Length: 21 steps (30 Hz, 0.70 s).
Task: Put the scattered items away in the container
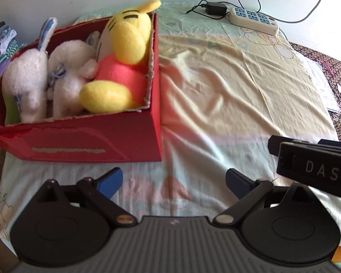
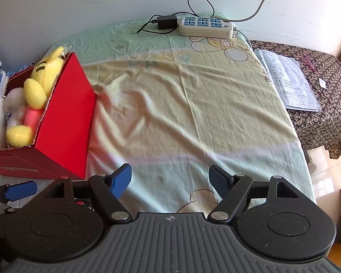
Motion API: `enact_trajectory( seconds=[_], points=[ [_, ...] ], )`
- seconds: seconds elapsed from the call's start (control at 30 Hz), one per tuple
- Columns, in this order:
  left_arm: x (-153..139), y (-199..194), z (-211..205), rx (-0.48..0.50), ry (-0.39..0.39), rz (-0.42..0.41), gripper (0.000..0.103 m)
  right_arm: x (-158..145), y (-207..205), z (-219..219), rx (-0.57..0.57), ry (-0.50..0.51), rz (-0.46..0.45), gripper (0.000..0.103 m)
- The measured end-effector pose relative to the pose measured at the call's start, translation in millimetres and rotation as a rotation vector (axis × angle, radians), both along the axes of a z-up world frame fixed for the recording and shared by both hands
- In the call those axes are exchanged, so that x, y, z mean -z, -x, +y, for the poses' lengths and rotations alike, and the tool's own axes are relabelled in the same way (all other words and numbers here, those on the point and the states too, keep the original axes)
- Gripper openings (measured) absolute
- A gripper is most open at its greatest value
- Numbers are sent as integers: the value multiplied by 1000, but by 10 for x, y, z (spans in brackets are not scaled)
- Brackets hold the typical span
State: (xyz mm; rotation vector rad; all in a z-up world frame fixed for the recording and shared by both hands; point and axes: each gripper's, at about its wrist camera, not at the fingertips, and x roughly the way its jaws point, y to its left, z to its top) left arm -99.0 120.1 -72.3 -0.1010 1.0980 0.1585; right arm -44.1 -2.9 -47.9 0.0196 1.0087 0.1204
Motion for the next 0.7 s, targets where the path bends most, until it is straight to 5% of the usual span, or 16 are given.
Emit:
enact_trajectory(
  seconds=[0.7],
  points=[
    [49,171,757,-45,-17,46,98,25,127,650,-76,-38,39,78]
  ],
)
